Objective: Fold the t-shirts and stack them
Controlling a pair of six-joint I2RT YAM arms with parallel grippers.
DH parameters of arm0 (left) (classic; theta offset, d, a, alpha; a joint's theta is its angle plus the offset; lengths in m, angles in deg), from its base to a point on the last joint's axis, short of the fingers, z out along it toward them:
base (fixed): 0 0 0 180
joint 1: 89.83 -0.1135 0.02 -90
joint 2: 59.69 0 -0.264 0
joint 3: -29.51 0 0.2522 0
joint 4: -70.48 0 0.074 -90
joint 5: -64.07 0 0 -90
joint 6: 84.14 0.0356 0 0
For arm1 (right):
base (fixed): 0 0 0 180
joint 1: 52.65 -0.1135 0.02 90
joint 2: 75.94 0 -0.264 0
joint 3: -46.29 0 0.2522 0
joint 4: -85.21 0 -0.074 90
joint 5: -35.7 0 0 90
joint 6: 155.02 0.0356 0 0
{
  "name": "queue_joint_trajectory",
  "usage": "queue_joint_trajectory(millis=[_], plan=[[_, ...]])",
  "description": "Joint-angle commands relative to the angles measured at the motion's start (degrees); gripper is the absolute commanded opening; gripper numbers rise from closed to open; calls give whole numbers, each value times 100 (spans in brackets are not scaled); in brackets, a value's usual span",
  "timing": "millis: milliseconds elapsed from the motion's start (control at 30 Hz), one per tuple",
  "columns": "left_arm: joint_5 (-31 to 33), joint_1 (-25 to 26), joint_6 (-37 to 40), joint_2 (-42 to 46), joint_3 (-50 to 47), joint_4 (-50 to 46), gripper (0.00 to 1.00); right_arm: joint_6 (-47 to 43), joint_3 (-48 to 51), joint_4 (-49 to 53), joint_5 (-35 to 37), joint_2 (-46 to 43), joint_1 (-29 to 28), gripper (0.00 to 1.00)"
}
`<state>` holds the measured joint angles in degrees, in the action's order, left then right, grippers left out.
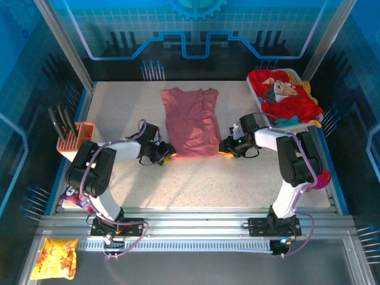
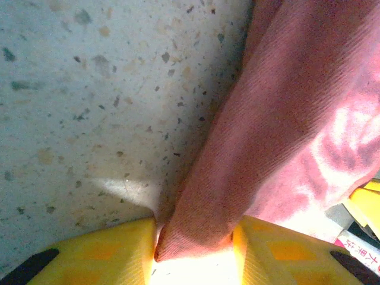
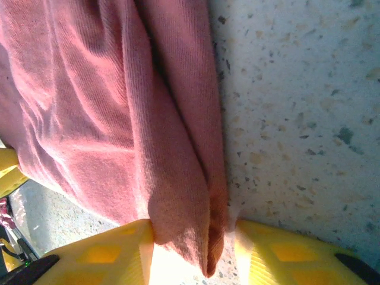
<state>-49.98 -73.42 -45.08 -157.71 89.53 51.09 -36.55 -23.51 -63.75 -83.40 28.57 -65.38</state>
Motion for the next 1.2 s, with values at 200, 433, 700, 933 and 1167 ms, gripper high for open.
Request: queue_joint_trajectory(millis=[200, 433, 700, 933, 1167], plan=[[83, 210, 36, -461, 201, 1050, 37, 80, -220, -224, -275, 245, -257, 39], [178, 222, 66, -560, 340, 965, 31, 46, -344, -178, -215, 314, -330, 36], [234, 223, 49, -668, 419, 968, 18, 10, -326, -126, -146, 363, -316, 26], [269, 221, 40, -535, 436, 926, 1, -60, -337, -32, -156, 200, -305, 10], [429, 218, 188, -43, 417, 211, 0, -56, -259, 292, 66, -220, -300, 3]])
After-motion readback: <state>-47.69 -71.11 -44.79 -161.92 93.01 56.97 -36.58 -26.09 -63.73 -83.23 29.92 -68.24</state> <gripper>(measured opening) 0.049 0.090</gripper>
